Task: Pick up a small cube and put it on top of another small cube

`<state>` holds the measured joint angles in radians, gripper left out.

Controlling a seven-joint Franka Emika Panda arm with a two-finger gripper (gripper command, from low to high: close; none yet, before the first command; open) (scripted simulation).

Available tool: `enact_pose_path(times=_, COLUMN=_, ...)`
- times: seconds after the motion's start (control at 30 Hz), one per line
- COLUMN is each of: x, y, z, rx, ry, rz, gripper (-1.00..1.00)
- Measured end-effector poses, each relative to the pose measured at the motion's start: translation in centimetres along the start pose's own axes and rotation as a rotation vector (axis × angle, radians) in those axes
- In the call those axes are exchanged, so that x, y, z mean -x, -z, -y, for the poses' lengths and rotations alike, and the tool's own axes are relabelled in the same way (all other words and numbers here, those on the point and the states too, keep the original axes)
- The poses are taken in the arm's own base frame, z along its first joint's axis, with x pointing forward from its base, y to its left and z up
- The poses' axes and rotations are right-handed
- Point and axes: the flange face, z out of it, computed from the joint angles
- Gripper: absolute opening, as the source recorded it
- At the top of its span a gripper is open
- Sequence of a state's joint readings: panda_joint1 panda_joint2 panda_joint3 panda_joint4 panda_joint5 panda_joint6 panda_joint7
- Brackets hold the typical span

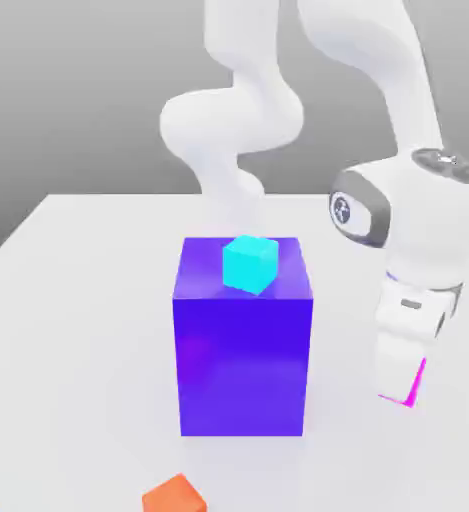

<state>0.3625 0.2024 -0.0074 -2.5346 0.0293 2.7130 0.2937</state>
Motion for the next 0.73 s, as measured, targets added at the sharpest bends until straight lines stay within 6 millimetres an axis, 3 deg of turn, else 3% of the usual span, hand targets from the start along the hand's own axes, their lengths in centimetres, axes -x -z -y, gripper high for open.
enact_pose_path(times=0.13, x=-5.9, y=0.7, z=-9.9, rx=-0.007, ry=-0.304, rz=0.009, gripper=-1.0)
enact_pose_path(times=0.27, x=-8.8, y=1.6, z=-19.9, rx=-0.012, ry=-0.56, rz=0.008, gripper=-1.0)
enact_pose_path(times=0.47, x=-9.3, y=3.4, z=-34.8, rx=-0.018, ry=-0.903, rz=-0.006, gripper=-1.0)
enact_pose_path(times=0.53, x=-8.9, y=2.4, z=-39.8, rx=-0.018, ry=-1.013, rz=-0.014, gripper=-1.0)
enact_pose_path(times=0.57, x=-8.8, y=0.9, z=-42.3, rx=-0.017, ry=-1.068, rz=-0.019, gripper=-1.0)
enact_pose_path(times=0.6, x=-8.6, y=-0.5, z=-43.9, rx=-0.016, ry=-1.104, rz=-0.021, gripper=1.0)
enact_pose_path(times=0.73, x=-8.6, y=-0.5, z=-43.9, rx=-0.016, ry=-1.104, rz=-0.021, gripper=1.0)
